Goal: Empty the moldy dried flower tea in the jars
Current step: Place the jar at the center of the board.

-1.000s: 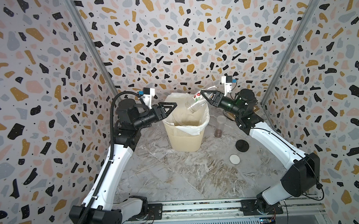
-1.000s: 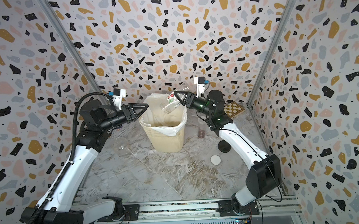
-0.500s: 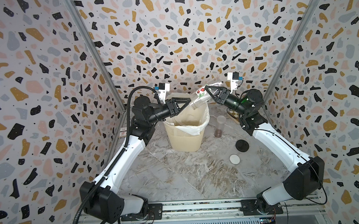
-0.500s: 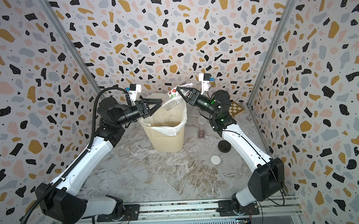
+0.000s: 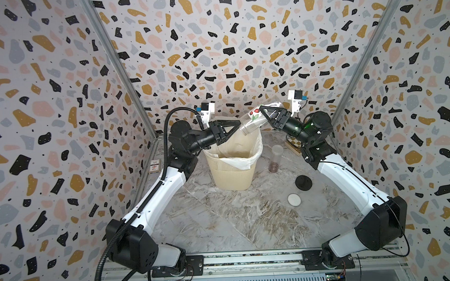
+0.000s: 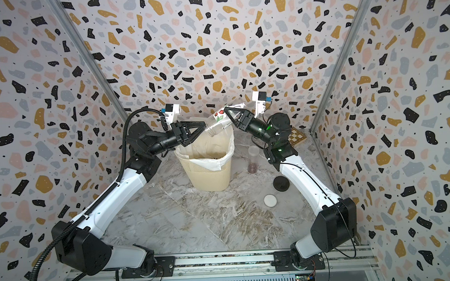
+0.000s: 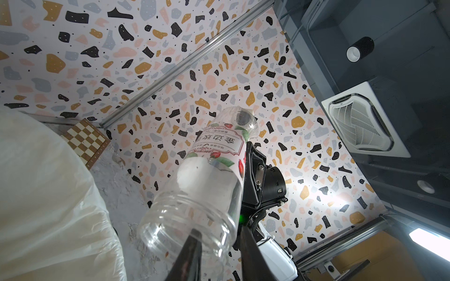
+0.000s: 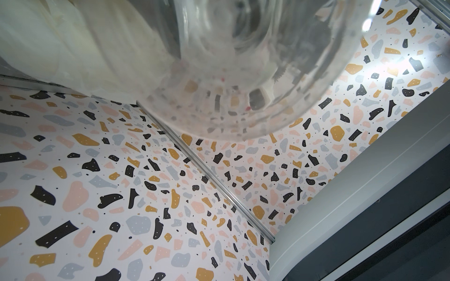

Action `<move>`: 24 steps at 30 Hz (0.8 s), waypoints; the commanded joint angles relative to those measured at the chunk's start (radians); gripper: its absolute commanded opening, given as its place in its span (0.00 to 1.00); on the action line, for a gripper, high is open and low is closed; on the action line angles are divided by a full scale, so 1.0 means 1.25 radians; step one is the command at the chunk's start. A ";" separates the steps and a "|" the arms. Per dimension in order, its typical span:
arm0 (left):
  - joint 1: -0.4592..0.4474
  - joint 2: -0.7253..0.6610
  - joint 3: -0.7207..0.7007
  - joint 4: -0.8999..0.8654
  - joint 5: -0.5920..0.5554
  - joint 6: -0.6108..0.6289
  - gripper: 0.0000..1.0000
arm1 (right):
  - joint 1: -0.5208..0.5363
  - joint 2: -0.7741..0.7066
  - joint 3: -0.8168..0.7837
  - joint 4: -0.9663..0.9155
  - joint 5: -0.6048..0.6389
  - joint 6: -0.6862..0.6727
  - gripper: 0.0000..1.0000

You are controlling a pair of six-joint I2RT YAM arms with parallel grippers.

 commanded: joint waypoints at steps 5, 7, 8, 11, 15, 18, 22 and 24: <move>-0.006 0.002 -0.002 0.143 0.017 -0.061 0.21 | -0.004 -0.023 -0.006 0.019 -0.020 -0.005 0.55; -0.005 0.001 -0.008 0.147 0.013 -0.068 0.19 | -0.004 -0.021 -0.007 0.019 -0.020 -0.005 0.55; -0.005 0.000 -0.010 0.151 0.011 -0.071 0.18 | -0.004 -0.020 -0.008 0.019 -0.020 -0.005 0.55; -0.007 0.002 -0.013 0.166 0.008 -0.085 0.15 | -0.004 -0.016 -0.008 0.019 -0.021 -0.005 0.55; -0.007 0.006 -0.011 0.172 0.015 -0.092 0.10 | -0.004 -0.014 -0.006 0.016 -0.025 -0.010 0.55; -0.006 0.003 -0.013 0.174 0.026 -0.091 0.06 | -0.005 -0.015 -0.002 0.006 -0.029 -0.026 0.60; -0.007 0.004 -0.010 0.177 0.029 -0.096 0.04 | -0.005 -0.013 0.008 -0.004 -0.033 -0.036 0.77; -0.006 0.006 -0.011 0.179 0.029 -0.096 0.04 | -0.005 -0.014 0.008 -0.005 -0.031 -0.038 0.83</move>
